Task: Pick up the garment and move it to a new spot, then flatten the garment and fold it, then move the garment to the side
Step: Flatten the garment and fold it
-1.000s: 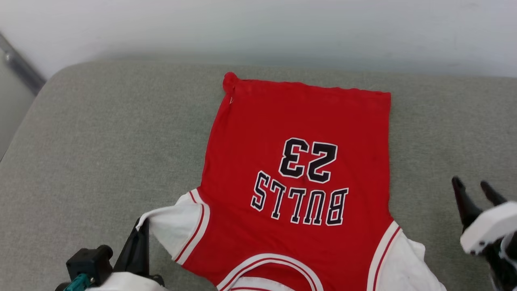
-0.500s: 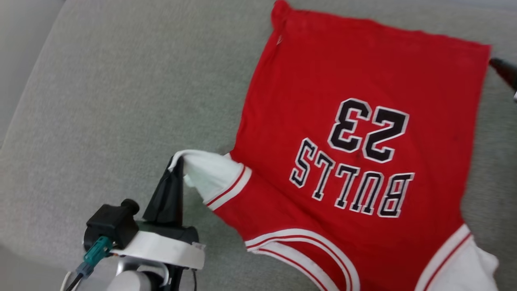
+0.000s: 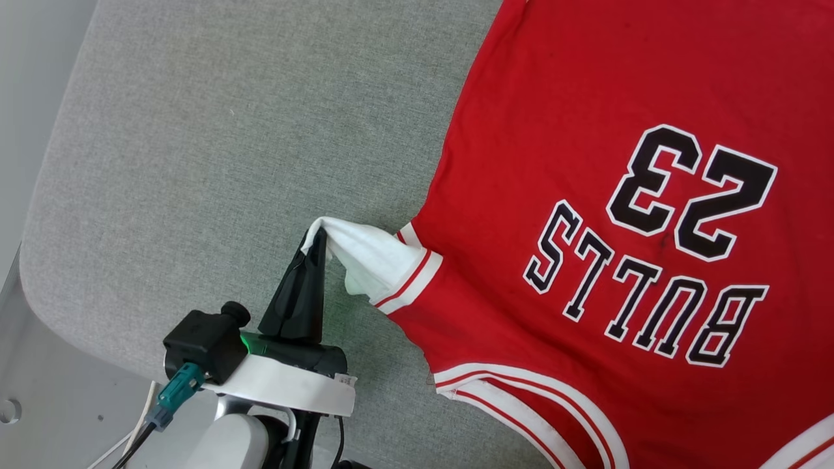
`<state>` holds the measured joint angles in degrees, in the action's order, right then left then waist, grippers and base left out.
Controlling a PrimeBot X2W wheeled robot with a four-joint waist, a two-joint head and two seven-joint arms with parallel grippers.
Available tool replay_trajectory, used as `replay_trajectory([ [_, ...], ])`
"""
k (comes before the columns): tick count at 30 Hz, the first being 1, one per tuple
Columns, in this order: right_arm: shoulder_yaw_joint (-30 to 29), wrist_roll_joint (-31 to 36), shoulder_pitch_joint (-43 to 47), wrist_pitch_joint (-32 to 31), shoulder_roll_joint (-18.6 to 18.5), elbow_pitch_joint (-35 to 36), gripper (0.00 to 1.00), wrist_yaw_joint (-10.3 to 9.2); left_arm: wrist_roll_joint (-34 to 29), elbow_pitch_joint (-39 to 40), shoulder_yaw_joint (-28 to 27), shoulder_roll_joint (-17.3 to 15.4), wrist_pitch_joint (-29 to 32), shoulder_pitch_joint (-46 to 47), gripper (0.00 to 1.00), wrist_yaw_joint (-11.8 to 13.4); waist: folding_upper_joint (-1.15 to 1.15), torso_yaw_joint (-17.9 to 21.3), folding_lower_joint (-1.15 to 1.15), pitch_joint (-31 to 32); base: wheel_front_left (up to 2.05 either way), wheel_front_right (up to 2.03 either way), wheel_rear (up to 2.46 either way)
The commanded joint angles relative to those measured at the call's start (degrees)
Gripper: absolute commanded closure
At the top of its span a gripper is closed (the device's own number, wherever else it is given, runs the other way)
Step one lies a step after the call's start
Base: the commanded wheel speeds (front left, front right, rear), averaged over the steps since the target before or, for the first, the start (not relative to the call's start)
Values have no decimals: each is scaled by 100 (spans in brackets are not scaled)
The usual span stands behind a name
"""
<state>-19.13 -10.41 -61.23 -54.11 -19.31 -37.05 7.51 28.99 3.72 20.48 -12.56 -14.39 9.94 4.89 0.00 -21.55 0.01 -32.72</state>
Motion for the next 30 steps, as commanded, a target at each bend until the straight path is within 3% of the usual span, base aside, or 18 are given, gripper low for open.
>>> replay_trajectory([
  [1,-48,116,361,-307,238,-408,0,-7,-7,-39,-15,18,-49,93,100,-29,0,-19,-1,-16,0,0,0],
  [2,-92,165,408,-380,276,-431,59,-7,-11,-69,-13,34,-44,109,100,-42,0,-19,-1,-7,0,0,0],
  [3,-134,188,420,-413,290,-422,100,-7,-9,-93,-11,49,-48,121,100,-69,0,-22,-1,12,0,0,0],
  [7,-178,287,322,-354,251,-213,100,-3,-22,-193,-13,73,-61,104,100,-119,0,-25,-1,163,0,0,0],
  [10,-134,332,230,-336,6,-4,100,-3,-25,-271,-24,74,-67,49,100,-130,0,-19,-1,340,0,0,0],
  [16,382,140,453,-410,-403,527,100,-3,35,-440,-136,14,-74,-198,100,-38,0,172,-1,909,0,0,0],
  [25,944,-819,2170,-591,-1037,2055,100,-4,81,-524,-318,-280,193,-742,100,238,0,887,-1,1884,0,0,0],
  [30,756,-1058,3455,-541,-994,2815,100,-3,151,-484,-424,-427,337,-1031,100,367,0,1259,-1,2210,0,0,0],
])
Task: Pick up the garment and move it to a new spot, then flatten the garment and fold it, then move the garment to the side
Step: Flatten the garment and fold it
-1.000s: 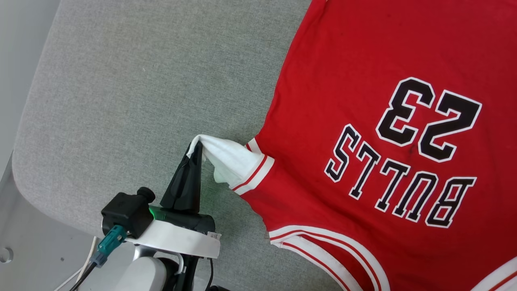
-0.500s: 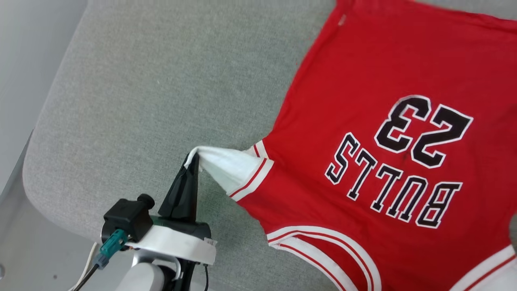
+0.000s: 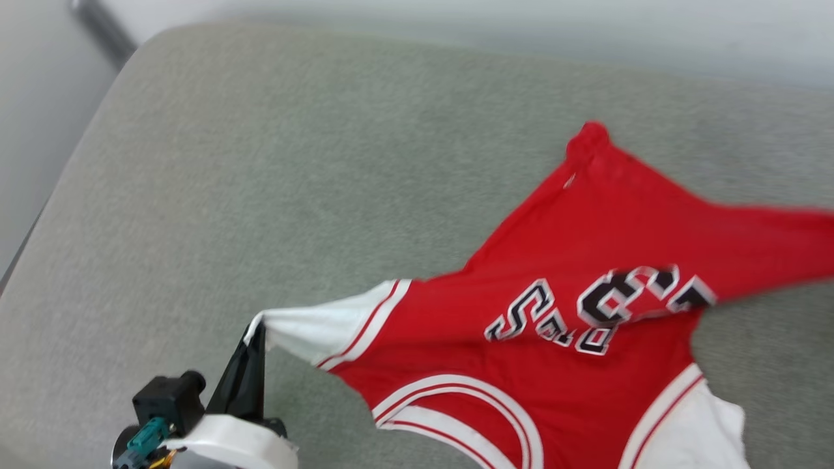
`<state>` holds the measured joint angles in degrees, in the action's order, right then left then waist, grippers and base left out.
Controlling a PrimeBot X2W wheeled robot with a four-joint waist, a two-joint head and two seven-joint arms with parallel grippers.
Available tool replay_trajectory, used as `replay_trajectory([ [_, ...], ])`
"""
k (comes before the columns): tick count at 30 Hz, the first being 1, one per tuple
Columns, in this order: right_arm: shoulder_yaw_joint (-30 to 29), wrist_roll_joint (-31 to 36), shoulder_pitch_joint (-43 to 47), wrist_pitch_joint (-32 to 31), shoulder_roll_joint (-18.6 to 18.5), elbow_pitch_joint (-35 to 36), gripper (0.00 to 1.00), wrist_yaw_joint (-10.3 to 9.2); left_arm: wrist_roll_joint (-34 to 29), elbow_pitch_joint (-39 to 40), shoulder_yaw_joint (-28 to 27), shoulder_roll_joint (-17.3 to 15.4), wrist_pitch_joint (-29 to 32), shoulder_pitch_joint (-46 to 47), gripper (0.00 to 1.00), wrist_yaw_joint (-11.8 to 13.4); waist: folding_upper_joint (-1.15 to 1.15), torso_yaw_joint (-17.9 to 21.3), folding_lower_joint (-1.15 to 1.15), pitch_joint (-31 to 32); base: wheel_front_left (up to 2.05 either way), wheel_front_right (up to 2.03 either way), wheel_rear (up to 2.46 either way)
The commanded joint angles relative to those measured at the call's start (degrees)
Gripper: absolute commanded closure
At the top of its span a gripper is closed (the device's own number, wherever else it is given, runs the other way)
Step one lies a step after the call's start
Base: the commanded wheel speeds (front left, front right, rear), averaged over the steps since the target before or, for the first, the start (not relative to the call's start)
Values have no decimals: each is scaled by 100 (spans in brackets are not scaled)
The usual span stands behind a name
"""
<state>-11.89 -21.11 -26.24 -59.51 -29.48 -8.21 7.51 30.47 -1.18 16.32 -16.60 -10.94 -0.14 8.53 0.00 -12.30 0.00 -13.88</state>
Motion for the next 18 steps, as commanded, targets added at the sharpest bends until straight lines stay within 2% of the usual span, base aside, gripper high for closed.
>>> replay_trajectory([
  [1,-69,-6,282,31,85,97,100,-4,9,11,-24,-46,26,-86,100,25,0,413,0,394,0,0,0],
  [5,-524,-26,1719,101,467,653,100,-4,71,32,-84,-146,188,-335,100,137,0,680,0,658,0,0,0],
  [12,-993,-71,3619,156,1549,1157,99,-3,64,129,-112,-330,405,-613,100,258,0,1023,0,905,0,0,0],
  [13,-1032,-101,3765,182,1712,1177,80,-4,78,143,-113,-350,430,-629,100,263,0,1054,0,905,0,0,0],
  [14,-1054,-85,3889,220,1809,1190,55,-3,47,155,-108,-387,455,-646,100,278,0,1084,0,906,0,0,0],
  [15,-1069,-71,3978,279,1894,1202,0,-3,48,179,-102,-390,475,-643,100,296,0,1105,0,900,0,0,0],
  [18,-1105,-113,4068,486,2129,1169,0,-3,82,230,-105,-396,523,-656,100,317,0,1160,0,883,0,0,0],
])
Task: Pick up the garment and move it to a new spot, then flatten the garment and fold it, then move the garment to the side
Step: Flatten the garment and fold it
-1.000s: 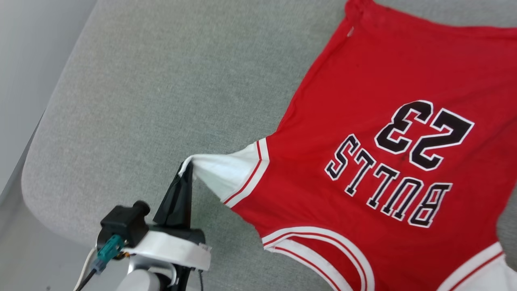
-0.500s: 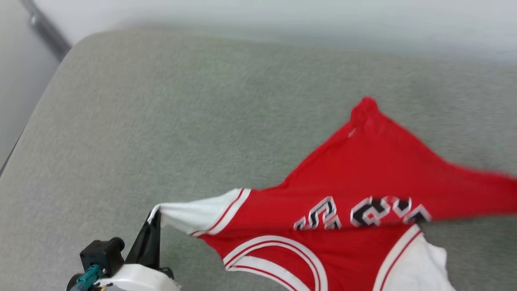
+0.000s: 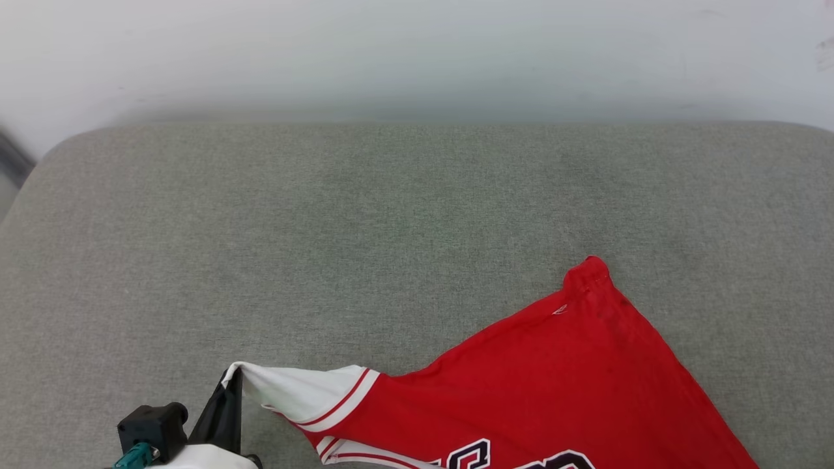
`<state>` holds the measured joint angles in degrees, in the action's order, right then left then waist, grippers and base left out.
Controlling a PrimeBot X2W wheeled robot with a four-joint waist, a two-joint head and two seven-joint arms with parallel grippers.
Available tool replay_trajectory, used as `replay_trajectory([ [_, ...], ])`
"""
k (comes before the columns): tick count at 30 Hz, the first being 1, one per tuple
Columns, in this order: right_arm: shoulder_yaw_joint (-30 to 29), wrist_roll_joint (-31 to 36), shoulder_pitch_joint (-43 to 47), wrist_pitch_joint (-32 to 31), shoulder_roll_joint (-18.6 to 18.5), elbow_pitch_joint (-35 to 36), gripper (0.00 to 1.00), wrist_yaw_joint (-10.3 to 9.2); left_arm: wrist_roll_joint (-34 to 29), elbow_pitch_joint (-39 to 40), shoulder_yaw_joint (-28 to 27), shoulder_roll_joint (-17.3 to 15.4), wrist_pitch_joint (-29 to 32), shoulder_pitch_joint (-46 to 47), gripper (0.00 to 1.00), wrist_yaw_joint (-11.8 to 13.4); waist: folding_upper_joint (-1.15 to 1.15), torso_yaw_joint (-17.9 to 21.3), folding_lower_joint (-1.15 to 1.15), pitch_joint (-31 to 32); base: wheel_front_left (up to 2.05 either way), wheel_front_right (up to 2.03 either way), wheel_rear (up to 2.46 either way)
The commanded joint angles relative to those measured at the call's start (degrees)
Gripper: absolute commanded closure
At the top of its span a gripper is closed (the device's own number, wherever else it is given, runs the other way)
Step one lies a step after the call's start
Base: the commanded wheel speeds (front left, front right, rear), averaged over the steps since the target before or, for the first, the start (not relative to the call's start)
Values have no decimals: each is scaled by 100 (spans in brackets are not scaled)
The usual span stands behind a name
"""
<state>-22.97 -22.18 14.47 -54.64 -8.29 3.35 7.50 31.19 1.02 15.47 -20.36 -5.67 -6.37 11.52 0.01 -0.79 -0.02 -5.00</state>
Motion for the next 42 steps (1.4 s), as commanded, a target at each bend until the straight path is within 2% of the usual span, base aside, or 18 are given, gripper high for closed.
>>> replay_trajectory([
  [1,35,-30,-55,139,12,42,0,-2,26,26,-17,-22,27,-37,100,13,-1,27,2,-10,0,0,0],
  [3,20,30,-245,616,-46,97,0,-2,22,66,-20,-30,36,-28,100,30,-1,48,2,-26,0,0,0],
  [10,235,207,-1248,3146,-338,-271,0,-2,-5,257,-9,-71,93,86,100,64,-1,34,2,-179,0,0,0],
  [12,430,137,-1610,3583,-389,-515,0,-1,-4,314,-11,-75,108,116,100,78,-1,23,2,-255,0,0,0],
  [14,679,44,-1988,3706,-458,-780,0,-1,-14,364,-5,-76,115,194,100,78,-1,-7,2,-360,0,0,0],
  [18,1395,-93,-2717,3174,-681,-1129,0,-2,16,391,28,-72,119,323,100,13,-1,-87,2,-528,0,0,0],
  [24,2308,-378,-3705,1341,-991,-1393,0,-2,-23,342,97,-50,60,621,100,-92,-1,-304,2,-851,0,0,0],
  [27,2643,-481,-4108,633,-1078,-1544,0,-2,-32,304,155,-11,28,783,100,-152,-1,-415,2,-1026,0,0,0],
  [30,2962,-530,-4397,246,-1119,-1759,0,-1,-44,240,202,33,-19,938,100,-212,-1,-510,2,-1174,0,0,0],
  [37,3570,-625,-4639,-205,-1071,-2587,0,-2,-14,44,272,112,-120,1157,100,-296,-1,-603,2,-1351,0,0,0],
  [38,3624,-640,-4626,-244,-1040,-2703,28,-2,-8,20,276,116,-129,1174,100,-307,-1,-608,2,-1354,0,0,0],
  [39,3667,-666,-4605,-329,-1006,-2831,91,-2,2,-8,281,120,-129,1179,100,-321,-1,-609,2,-1355,0,0,0],
  [40,3723,-650,-4588,-397,-1002,-2957,100,-2,8,-26,290,125,-142,1177,100,-328,-1,-609,2,-1352,0,0,0],
  [42,3799,-715,-4614,-376,-978,-3082,100,-2,19,-71,307,139,-152,1178,100,-331,-1,-612,2,-1331,0,0,0],
])
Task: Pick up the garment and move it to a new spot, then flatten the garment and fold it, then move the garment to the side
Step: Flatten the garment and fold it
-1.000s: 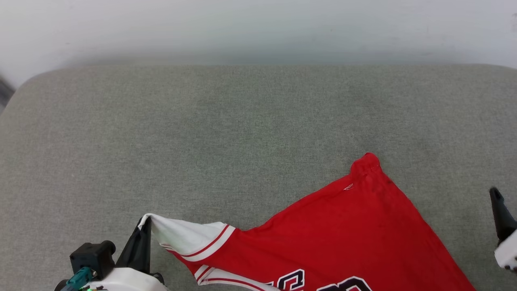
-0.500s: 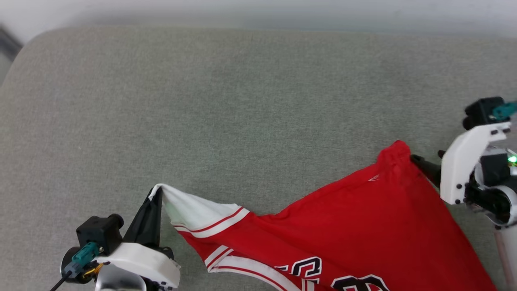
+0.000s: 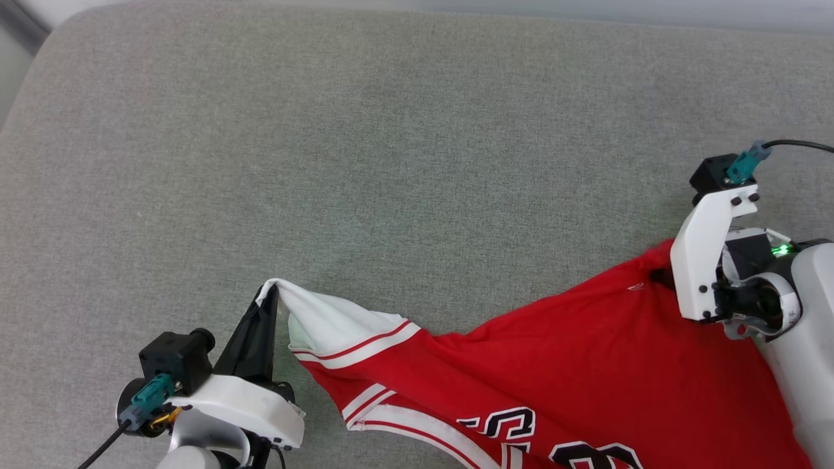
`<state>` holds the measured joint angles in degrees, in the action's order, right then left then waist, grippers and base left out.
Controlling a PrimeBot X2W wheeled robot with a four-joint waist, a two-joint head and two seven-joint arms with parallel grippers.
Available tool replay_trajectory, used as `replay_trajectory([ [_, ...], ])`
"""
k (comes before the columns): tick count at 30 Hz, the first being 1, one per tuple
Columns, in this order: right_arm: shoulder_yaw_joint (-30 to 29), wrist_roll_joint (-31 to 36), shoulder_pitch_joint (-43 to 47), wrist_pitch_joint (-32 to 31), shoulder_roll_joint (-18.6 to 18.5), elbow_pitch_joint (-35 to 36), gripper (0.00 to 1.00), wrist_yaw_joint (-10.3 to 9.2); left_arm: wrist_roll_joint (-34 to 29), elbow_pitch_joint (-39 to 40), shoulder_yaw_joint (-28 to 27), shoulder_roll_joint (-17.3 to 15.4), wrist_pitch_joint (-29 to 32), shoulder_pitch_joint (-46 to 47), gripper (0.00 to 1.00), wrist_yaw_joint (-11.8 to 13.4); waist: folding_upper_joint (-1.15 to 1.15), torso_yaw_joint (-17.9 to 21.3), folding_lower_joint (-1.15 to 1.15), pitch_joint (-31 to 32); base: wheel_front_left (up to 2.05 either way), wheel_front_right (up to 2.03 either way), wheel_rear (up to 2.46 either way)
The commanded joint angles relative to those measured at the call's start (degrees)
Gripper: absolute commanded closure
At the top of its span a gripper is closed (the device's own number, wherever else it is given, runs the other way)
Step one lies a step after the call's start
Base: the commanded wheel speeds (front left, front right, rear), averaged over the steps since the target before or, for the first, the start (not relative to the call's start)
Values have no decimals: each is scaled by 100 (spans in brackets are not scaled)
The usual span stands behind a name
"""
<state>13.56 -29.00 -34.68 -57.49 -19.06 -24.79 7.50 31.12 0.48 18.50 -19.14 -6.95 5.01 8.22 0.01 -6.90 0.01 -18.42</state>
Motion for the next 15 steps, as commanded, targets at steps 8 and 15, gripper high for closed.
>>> replay_trajectory([
  [8,315,-174,-211,894,-103,-92,100,-2,21,-148,-39,-86,-57,138,100,-32,-1,86,-1,399,0,0,0],
  [15,175,134,-413,2052,-188,-94,100,-2,15,-216,-166,-230,-25,664,100,-127,-1,250,-1,848,0,0,0],
])
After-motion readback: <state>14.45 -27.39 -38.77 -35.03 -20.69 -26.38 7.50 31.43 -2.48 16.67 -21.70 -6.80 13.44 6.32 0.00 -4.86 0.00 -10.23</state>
